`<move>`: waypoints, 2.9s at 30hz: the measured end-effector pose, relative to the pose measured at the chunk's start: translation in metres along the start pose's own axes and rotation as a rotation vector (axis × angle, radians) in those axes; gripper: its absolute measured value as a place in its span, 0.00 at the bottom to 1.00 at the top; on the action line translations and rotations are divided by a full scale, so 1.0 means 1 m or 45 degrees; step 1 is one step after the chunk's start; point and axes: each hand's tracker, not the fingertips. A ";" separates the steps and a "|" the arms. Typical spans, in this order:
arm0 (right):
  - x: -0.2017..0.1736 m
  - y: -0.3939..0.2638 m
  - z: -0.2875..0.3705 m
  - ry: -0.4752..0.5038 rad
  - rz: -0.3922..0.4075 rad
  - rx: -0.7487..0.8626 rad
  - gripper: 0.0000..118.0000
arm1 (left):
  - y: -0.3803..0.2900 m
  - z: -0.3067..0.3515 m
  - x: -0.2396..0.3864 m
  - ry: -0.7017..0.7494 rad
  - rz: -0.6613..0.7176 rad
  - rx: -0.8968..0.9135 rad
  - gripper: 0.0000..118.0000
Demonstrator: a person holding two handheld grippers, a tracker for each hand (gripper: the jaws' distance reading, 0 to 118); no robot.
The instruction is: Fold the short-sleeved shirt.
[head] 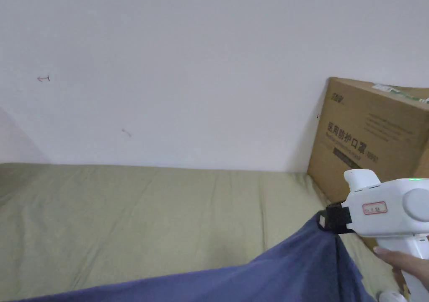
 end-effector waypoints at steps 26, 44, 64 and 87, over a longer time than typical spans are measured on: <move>0.007 0.250 0.086 -0.180 -0.197 0.562 0.01 | 0.310 -0.042 0.042 0.185 -0.051 0.419 0.01; 0.000 0.274 -0.038 -0.301 -0.062 0.617 0.01 | 0.331 -0.149 0.028 0.321 -0.048 0.411 0.01; 0.030 -0.246 -0.117 -0.096 -0.121 -0.635 0.01 | -0.105 -0.164 -0.036 0.131 -0.130 -0.733 0.01; 0.009 -0.320 0.004 -0.165 -0.111 -0.691 0.48 | -0.149 -0.045 -0.013 0.056 -0.190 -0.653 0.11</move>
